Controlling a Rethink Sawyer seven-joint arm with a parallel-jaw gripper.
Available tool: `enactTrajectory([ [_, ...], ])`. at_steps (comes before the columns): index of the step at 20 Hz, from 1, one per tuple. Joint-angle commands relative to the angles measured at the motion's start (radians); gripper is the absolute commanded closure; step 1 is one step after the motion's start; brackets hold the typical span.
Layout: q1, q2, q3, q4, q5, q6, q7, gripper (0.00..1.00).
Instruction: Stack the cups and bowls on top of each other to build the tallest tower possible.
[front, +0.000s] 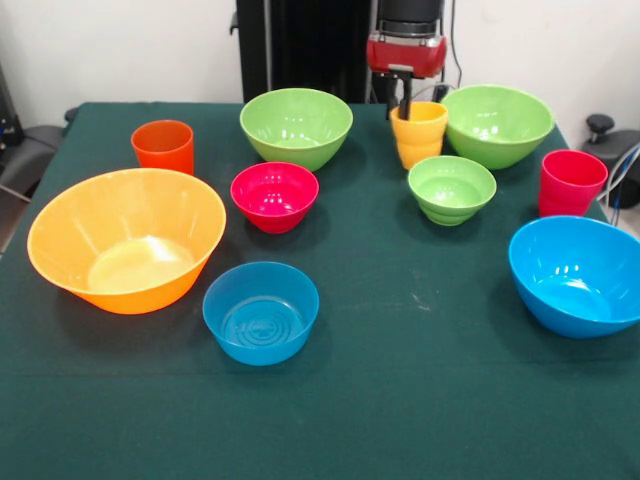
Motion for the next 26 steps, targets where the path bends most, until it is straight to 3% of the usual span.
enactTrajectory([
  [1,-0.002,-0.017,0.077,-0.109,0.024,0.043,0.154,1.0],
  [8,-0.012,-0.133,0.092,-0.065,0.025,0.179,0.122,1.0],
  [16,-0.041,-0.369,0.149,-0.052,0.037,0.488,0.075,1.0],
  [23,-0.005,-0.432,0.112,-0.118,0.049,0.618,0.064,1.0],
  [26,-0.039,-0.456,0.132,-0.154,0.042,0.754,0.025,1.0],
])
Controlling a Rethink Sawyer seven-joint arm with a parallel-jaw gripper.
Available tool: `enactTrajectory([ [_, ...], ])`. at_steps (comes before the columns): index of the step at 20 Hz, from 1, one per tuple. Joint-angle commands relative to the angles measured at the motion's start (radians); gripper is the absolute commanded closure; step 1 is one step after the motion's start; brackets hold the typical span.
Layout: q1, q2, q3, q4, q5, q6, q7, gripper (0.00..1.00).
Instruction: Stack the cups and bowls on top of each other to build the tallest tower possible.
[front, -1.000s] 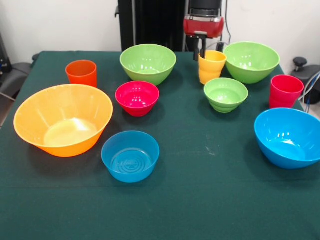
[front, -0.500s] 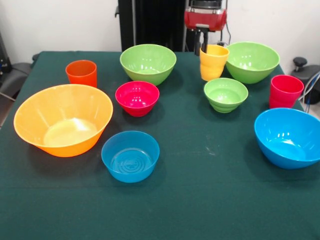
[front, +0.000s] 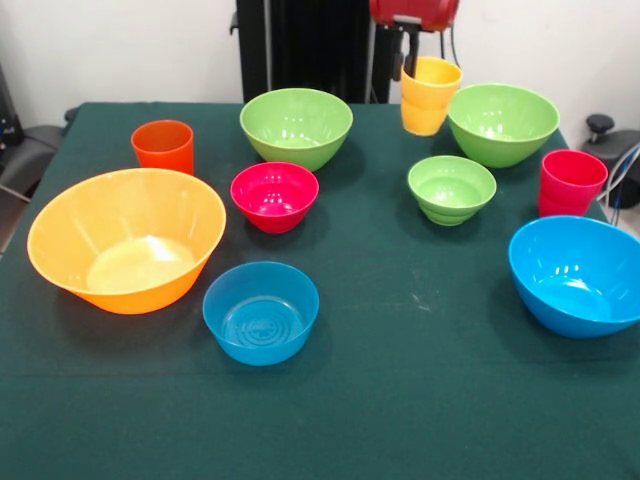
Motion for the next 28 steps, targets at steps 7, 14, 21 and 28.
enactTrajectory([
  [7,-0.134,-0.135,0.216,-0.155,0.043,0.433,-0.027,1.0],
  [14,-0.124,-0.131,0.189,-0.259,0.022,0.535,-0.024,1.0],
  [21,-0.085,-0.038,0.143,-0.41,-0.003,0.572,0.021,1.0],
  [28,-0.071,-0.067,0.121,-0.396,-0.005,0.56,0.031,1.0],
])
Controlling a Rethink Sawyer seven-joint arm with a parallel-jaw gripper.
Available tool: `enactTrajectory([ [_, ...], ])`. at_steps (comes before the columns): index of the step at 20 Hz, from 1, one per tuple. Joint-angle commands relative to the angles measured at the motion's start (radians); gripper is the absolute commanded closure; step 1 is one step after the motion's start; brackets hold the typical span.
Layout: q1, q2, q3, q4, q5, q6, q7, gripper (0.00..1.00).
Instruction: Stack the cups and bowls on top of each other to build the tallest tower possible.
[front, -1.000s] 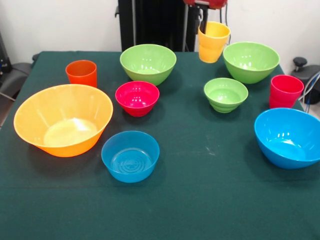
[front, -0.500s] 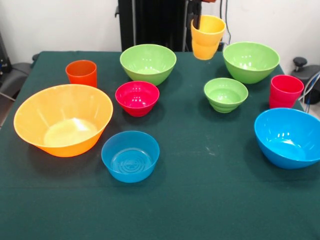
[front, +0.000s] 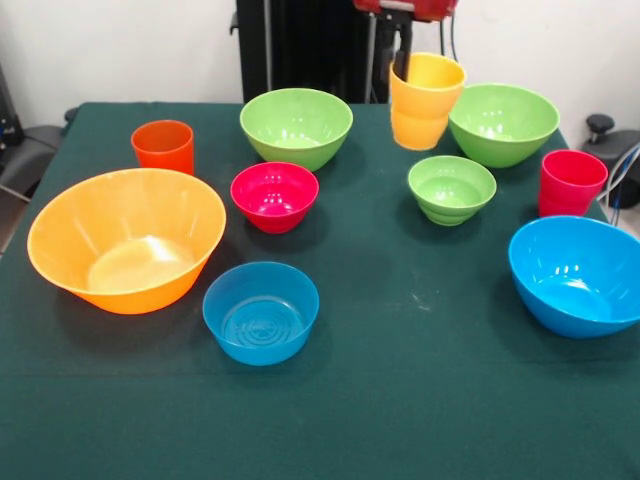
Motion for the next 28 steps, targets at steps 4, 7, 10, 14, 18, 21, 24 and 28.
enactTrajectory([
  [4,-0.041,-0.068,0.05,0.009,0.003,0.152,-0.017,1.0],
  [7,-0.035,-0.116,0.007,-0.001,-0.004,0.229,-0.017,1.0],
  [10,-0.039,-0.07,-0.016,-0.059,-0.03,0.224,0.001,1.0],
  [14,-0.084,0.035,-0.026,-0.161,-0.069,0.194,-0.018,1.0],
  [18,-0.161,0.078,0.033,-0.168,-0.079,0.159,-0.094,1.0],
  [21,-0.161,0.11,0.027,-0.168,-0.105,0.101,-0.072,1.0],
  [24,-0.167,0.149,0.034,-0.169,-0.133,0.04,-0.06,1.0],
  [28,-0.17,0.184,0.039,-0.181,-0.166,0.0,-0.049,1.0],
])
